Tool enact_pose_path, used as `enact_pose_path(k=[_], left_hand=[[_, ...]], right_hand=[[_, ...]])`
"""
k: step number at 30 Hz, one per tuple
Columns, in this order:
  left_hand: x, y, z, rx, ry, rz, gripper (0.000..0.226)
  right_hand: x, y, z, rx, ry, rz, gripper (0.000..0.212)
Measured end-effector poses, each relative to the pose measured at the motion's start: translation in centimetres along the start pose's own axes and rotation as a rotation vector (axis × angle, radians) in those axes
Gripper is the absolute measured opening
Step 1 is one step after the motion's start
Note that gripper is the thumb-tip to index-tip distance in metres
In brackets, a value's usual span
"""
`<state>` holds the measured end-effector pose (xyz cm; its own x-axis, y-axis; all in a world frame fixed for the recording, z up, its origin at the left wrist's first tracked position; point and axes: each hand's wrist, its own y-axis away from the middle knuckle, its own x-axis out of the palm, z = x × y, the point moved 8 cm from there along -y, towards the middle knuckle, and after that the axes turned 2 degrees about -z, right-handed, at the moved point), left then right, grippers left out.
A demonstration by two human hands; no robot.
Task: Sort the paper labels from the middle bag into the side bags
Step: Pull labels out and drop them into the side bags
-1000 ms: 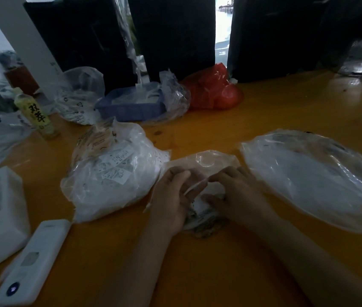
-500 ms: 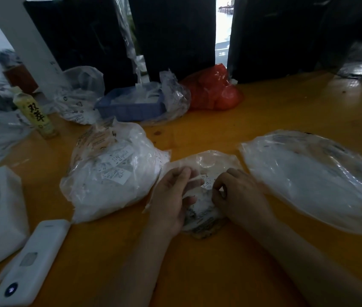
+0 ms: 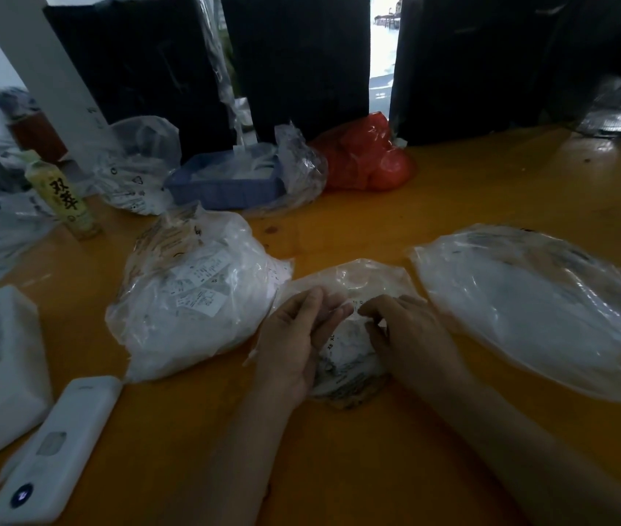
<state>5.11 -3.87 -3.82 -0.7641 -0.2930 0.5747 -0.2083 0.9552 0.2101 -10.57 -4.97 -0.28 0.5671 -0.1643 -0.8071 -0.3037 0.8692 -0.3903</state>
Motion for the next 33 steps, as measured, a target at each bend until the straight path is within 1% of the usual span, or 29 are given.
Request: enact_pose_path(k=[2,5,8,12,16,18,20,21,22,24,26,28,33], left_hand=[[0.1,0.1,0.0,0.007,0.002,0.009,0.029],[0.2,0.2,-0.1,0.015,-0.018,0.031,0.028],[0.2,0.2,0.0,0.010,-0.027,0.042,0.030],[0.4,0.2,0.1,0.005,-0.021,0.077,0.031],[0.6,0.2,0.3,0.002,-0.025,0.115,0.034],[0.7,0.2,0.5,0.000,-0.022,0.136,0.032],[1.0,0.1,0.6,0.004,-0.031,0.162,0.028],[1.1,0.1,0.6,0.010,-0.044,0.174,0.025],[1.2,0.2,0.6,0.015,-0.064,0.188,0.023],[1.4,0.3,0.8,0.021,-0.101,0.213,0.022],[1.5,0.4,0.8,0.028,-0.129,0.226,0.022],[1.7,0.5,0.7,0.043,-0.159,0.240,0.022],[1.9,0.8,0.5,0.083,-0.248,0.259,0.024]], right_hand=[[0.3,-0.1,-0.5,0.044,-0.066,0.021,0.026],[0.1,-0.2,-1.1,0.088,-0.140,0.032,0.014],[-0.9,0.1,-1.7,0.116,-0.223,-0.027,0.011],[-2.3,0.3,-1.6,0.111,-0.279,-0.095,0.014],[-3.6,0.2,-2.8,0.189,-0.336,-0.238,0.016],[-4.2,0.1,-3.7,0.239,-0.365,-0.305,0.023],[-4.5,0.1,-4.4,0.285,-0.465,-0.328,0.036],[-4.6,0.0,-4.6,0.296,-0.531,-0.336,0.039],[-4.6,0.0,-4.7,0.297,-0.596,-0.348,0.036],[-4.8,0.0,-4.8,0.289,-0.717,-0.380,0.022],[-4.7,0.0,-4.5,0.250,-0.818,-0.387,0.015],[-4.6,-0.1,-4.0,0.216,-0.873,-0.361,0.019],[-3.9,-0.3,-3.3,0.162,-0.826,-0.276,0.014]])
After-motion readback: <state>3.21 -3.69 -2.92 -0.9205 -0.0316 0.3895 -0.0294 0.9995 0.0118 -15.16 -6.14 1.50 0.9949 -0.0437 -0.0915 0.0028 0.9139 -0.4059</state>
